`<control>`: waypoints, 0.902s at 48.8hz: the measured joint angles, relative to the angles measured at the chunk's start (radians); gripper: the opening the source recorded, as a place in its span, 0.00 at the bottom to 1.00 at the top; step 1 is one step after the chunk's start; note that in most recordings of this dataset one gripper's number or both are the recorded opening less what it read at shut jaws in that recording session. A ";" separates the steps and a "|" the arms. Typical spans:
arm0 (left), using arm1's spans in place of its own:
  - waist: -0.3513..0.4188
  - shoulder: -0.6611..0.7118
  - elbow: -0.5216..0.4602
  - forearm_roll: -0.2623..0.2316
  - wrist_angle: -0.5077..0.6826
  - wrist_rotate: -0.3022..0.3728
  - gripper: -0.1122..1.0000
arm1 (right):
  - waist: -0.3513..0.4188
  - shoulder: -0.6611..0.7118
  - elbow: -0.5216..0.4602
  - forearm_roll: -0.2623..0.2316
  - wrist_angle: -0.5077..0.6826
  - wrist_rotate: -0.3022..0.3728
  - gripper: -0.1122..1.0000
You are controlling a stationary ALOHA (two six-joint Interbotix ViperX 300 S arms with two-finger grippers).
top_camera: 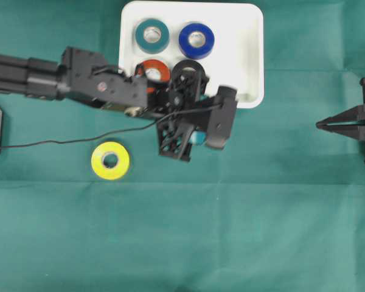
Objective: Put the tape into the white case with the left arm.
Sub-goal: 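Carry the white roll into the tray's right side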
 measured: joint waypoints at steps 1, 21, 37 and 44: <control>0.006 0.005 -0.006 0.000 0.000 0.003 0.33 | 0.000 0.000 0.000 0.000 0.000 0.000 0.02; 0.109 0.098 -0.124 0.002 0.000 0.015 0.33 | 0.000 0.000 0.000 0.000 0.000 0.000 0.02; 0.117 0.118 -0.140 0.002 0.000 0.014 0.34 | 0.000 0.000 0.000 0.000 0.000 0.000 0.02; 0.117 0.118 -0.140 0.000 0.000 0.009 0.44 | 0.000 0.000 0.000 0.000 0.000 0.000 0.02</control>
